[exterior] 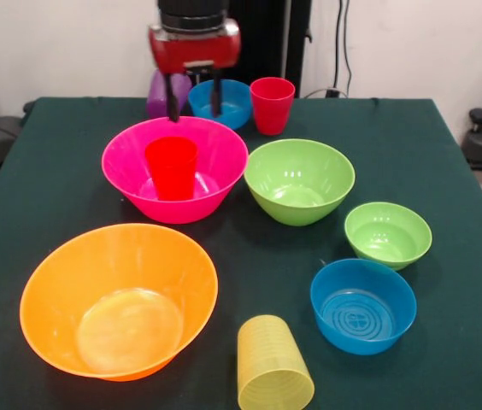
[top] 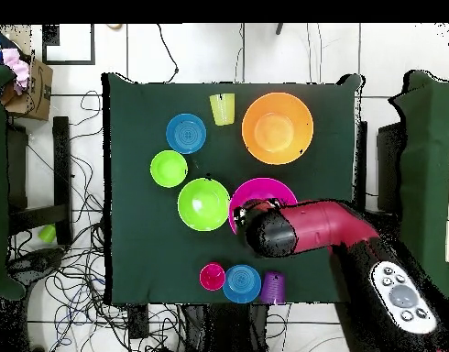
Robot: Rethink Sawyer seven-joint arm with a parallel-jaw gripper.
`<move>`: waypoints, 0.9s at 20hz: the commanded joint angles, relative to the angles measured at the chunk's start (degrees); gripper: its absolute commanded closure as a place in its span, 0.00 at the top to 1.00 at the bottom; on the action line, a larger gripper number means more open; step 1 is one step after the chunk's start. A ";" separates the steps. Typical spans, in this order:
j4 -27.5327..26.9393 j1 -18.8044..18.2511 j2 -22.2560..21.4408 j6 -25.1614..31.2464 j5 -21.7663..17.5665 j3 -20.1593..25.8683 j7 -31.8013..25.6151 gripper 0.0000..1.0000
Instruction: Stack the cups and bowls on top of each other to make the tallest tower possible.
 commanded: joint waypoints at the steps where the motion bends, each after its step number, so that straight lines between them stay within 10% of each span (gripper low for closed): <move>1: 1.13 8.97 3.36 -3.90 -0.89 -3.55 9.56 1.00; 11: -2.84 10.01 7.64 -7.68 -2.64 -7.40 6.13 1.00; 18: -8.20 19.18 15.64 -15.86 -3.62 -16.59 14.32 1.00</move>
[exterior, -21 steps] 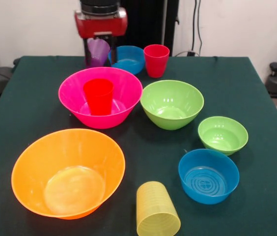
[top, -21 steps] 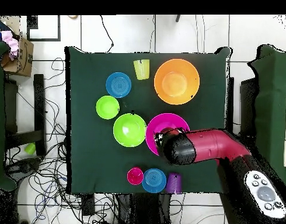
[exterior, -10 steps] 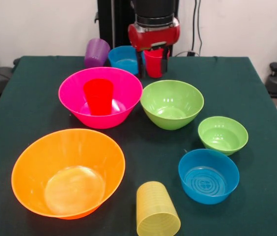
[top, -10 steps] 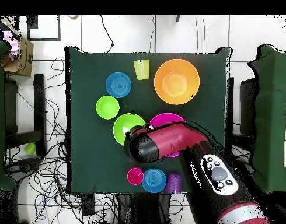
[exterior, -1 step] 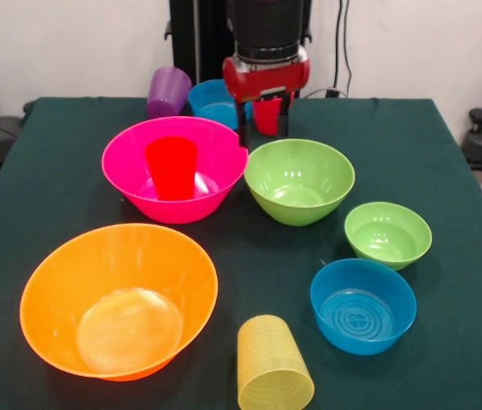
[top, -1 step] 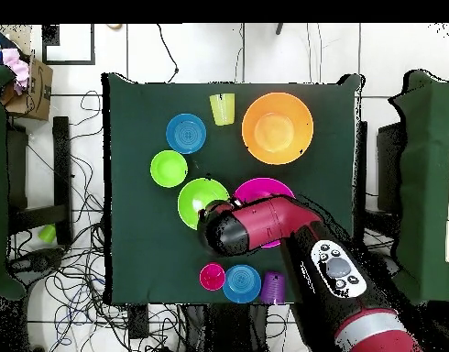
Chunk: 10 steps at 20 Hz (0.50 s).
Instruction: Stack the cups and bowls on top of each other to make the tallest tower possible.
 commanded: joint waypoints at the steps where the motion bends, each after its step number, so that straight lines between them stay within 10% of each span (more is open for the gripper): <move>1: -6.23 9.31 9.62 -9.07 -2.65 -10.45 15.30 1.00; 10: -5.32 14.88 8.61 -8.81 4.13 -13.13 17.55 1.00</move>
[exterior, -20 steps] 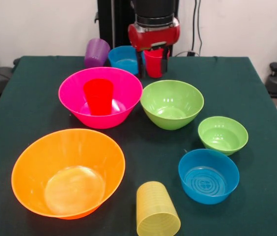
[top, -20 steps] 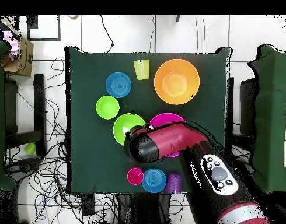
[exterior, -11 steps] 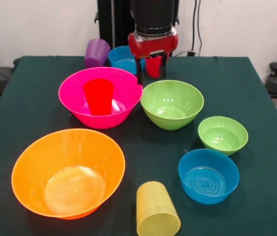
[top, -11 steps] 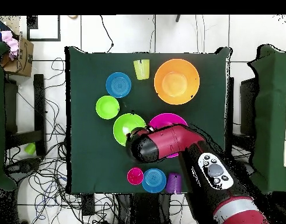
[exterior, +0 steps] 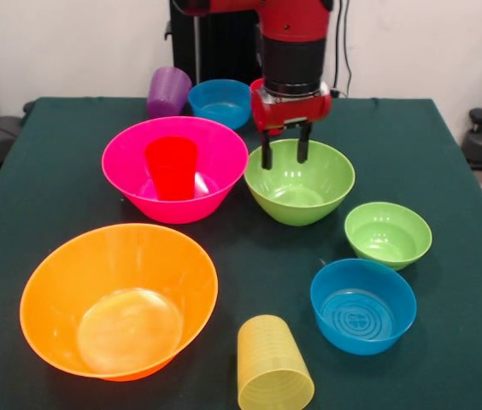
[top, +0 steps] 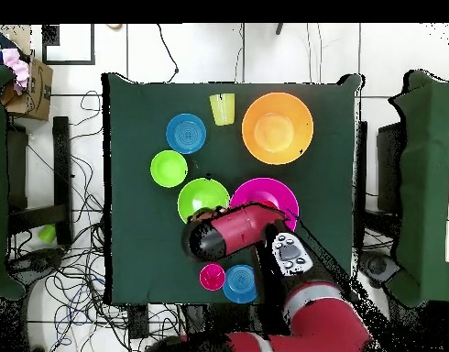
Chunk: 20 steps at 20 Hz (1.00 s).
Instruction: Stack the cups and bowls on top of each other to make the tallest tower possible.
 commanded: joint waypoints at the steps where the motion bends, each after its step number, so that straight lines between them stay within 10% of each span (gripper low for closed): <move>1: -3.05 3.80 1.88 -1.32 3.40 -3.31 11.16 1.00; 9: -1.15 3.05 0.54 -1.61 3.79 -2.23 11.02 1.00; 20: 7.24 10.70 -10.96 5.37 18.47 -0.15 16.65 1.00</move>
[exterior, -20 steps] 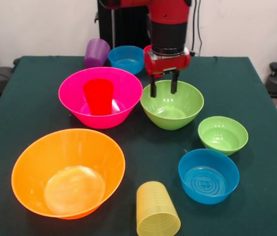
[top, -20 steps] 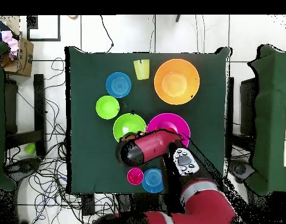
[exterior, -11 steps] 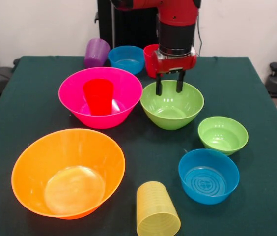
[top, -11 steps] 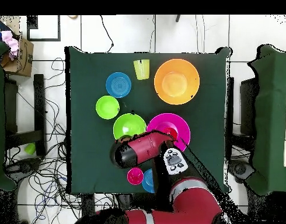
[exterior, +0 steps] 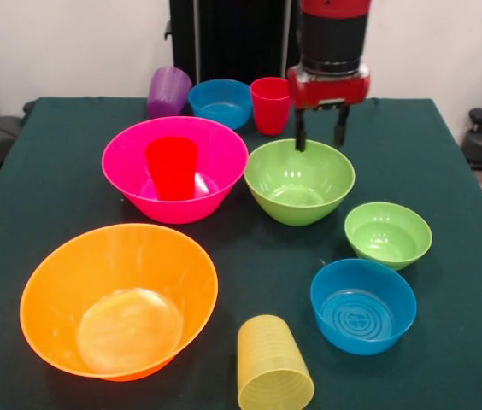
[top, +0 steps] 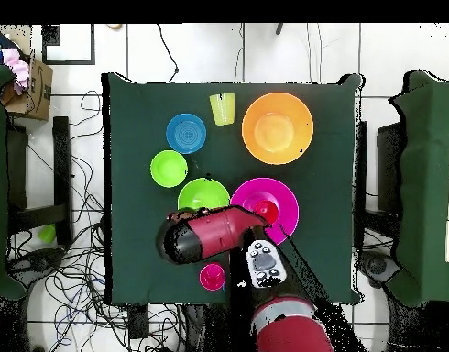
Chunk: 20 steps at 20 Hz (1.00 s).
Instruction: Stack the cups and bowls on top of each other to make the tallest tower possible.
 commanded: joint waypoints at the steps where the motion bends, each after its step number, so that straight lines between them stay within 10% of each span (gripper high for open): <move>1: 5.33 4.62 -6.67 6.02 8.47 2.66 12.66 1.00; 20: -4.20 10.17 10.16 -8.15 7.06 -9.47 8.67 1.00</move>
